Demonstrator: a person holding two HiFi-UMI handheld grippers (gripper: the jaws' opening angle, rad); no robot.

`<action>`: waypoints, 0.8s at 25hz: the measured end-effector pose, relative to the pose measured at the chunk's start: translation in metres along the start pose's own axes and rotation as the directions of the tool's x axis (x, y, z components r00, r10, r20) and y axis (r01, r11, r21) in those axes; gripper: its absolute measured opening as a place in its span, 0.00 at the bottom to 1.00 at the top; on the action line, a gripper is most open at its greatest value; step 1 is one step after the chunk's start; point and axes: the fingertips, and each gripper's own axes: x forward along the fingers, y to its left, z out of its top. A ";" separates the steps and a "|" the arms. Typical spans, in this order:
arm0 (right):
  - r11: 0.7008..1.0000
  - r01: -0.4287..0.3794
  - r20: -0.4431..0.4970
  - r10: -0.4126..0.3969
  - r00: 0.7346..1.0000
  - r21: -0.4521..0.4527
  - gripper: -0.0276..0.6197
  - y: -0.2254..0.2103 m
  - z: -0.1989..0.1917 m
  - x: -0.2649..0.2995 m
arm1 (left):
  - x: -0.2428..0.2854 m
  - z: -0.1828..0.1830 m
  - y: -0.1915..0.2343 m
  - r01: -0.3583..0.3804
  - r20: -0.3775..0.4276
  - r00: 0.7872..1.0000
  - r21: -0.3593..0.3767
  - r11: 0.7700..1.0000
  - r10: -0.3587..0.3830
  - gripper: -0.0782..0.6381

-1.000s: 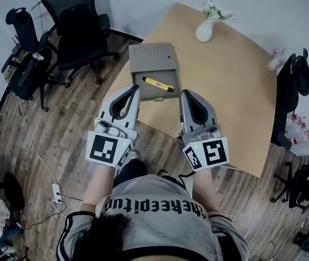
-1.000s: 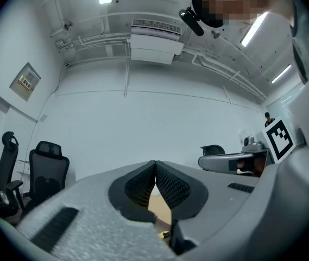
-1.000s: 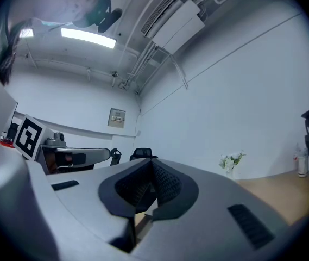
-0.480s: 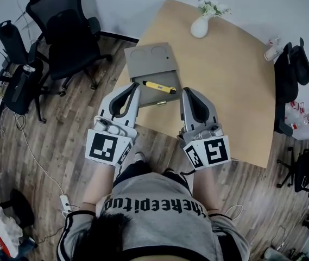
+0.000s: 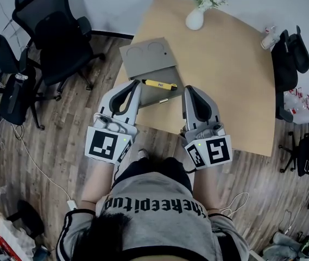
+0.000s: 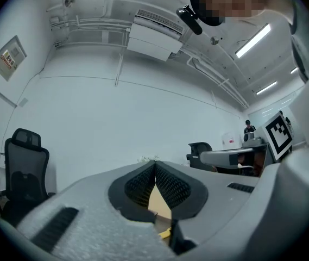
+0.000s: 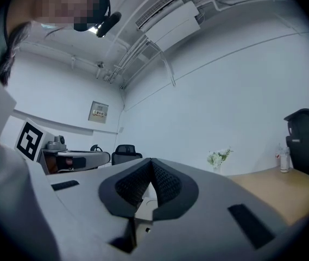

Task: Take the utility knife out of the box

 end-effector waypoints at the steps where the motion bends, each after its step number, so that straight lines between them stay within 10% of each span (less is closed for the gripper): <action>1: 1.000 0.009 -0.002 -0.009 1.000 -0.002 0.05 -0.001 -0.001 0.000 | 0.001 -0.002 0.001 0.008 -0.003 1.000 -0.003 1.000 -0.008 0.13; 20: 0.997 0.079 -0.041 -0.079 0.996 0.005 0.05 -0.053 -0.014 0.020 | 0.068 -0.026 -0.003 0.095 -0.047 0.994 -0.029 0.995 -0.096 0.13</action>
